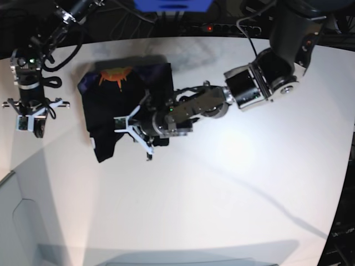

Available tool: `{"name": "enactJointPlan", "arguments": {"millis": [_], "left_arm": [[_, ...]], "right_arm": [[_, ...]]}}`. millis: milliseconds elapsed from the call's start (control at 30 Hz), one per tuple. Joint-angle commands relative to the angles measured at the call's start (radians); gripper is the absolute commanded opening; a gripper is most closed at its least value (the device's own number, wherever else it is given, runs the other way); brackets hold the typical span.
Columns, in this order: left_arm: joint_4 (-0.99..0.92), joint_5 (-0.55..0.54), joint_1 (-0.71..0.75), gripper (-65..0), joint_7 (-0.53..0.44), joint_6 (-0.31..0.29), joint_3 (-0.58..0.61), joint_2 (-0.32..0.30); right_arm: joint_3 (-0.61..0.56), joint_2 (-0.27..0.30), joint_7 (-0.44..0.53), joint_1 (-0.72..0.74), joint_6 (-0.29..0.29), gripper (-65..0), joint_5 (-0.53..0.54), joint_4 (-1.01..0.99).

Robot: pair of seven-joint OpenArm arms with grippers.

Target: Fold the T-shirt properly

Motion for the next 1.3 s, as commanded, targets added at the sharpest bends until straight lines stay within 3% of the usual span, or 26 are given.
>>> {"name": "enactJointPlan", "arguments": {"millis": [0, 167, 233, 367, 467, 567, 867, 1067, 1267], "left_arm": [[0.001, 0.045, -0.019, -50.3, 0.033, 0.004, -0.002, 0.002], [0.004, 0.123, -0.022, -18.7, 0.023, -0.003, -0.060, 0.011], [0.020, 0.145, -0.022, -11.9, 0.023, -0.004, -0.102, 0.030], [0.113, 0.162, -0.021, -11.0, 0.032, -0.004, -0.229, 0.037], [0.229, 0.163, -0.010, -11.0, 0.033, -0.003, -0.356, 0.033], [0.354, 0.163, 0.054, -11.0, 0.033, 0.002, -0.511, -0.012], [0.604, 0.154, 0.459, -11.0, 0.033, 0.004, -1.053, -0.173], [0.615, 0.153, 0.720, -11.0, 0.033, -0.003, -1.394, -0.173], [0.621, 0.153, 0.861, -11.0, 0.032, -0.004, -1.547, -0.174]], "right_arm": [[0.000, 0.011, 0.025, 0.008, 0.011, -63.4, 0.017, 0.021], [-0.006, 0.006, 0.025, 0.008, 0.011, -63.4, 0.017, 0.021], [-0.006, -0.006, 0.025, 0.008, 0.011, -63.4, 0.017, 0.021], [-0.007, -0.012, 0.025, 0.006, 0.011, -63.4, 0.017, 0.027], [-0.007, -0.047, 0.025, 0.005, 0.011, -63.4, 0.019, 0.056], [-0.032, -0.090, 0.025, -0.026, 0.011, -63.4, 0.020, 0.124], [-0.412, -0.096, 0.033, -0.255, 0.011, -63.6, 0.020, 0.171], [-0.550, -0.096, 0.033, -0.319, 0.011, -63.8, 0.023, 0.137], [-0.560, -0.096, 0.036, -0.345, 0.011, -63.9, 0.022, 0.036]]}}
